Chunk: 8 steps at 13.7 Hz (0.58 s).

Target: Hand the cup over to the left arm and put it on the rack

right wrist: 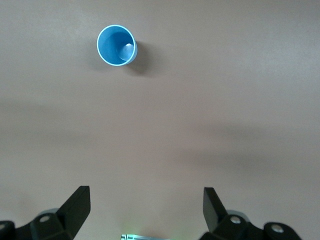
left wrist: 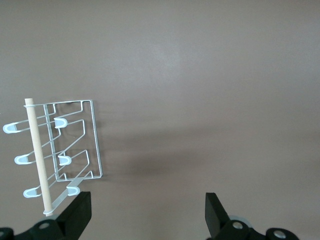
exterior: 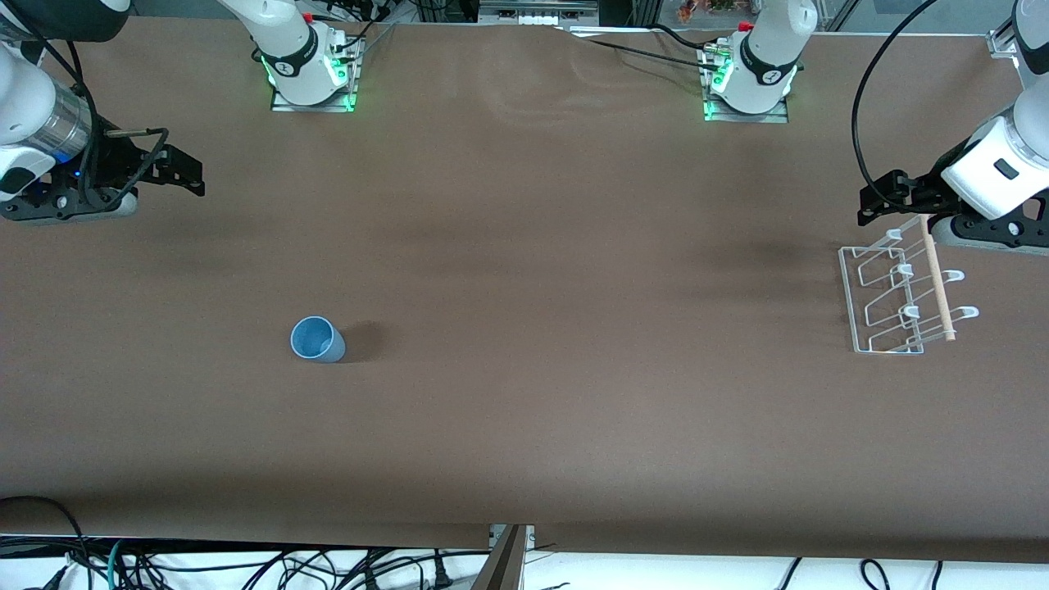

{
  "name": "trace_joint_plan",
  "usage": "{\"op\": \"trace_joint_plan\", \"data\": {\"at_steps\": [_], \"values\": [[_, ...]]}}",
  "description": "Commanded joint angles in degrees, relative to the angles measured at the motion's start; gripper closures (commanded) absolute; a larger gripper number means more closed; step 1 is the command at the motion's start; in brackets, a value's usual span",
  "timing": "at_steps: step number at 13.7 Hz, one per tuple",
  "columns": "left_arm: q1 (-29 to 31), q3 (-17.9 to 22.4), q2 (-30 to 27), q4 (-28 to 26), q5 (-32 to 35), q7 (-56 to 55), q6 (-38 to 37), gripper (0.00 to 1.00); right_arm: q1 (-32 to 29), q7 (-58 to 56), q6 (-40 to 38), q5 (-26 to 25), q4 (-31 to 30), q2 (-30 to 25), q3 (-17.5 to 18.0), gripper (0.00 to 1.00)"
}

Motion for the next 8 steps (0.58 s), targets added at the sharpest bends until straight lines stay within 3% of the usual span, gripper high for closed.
{"op": "trace_joint_plan", "data": {"at_steps": [1,8], "values": [[0.2,-0.1,-0.1,0.8,-0.7,-0.3,-0.4,0.00,-0.1,-0.7,-0.6,-0.8,0.6,0.0,0.2,0.00],[0.2,-0.2,-0.1,0.8,-0.8,-0.3,-0.5,0.00,0.0,-0.7,-1.6,-0.8,0.5,0.0,0.3,0.00]]}}
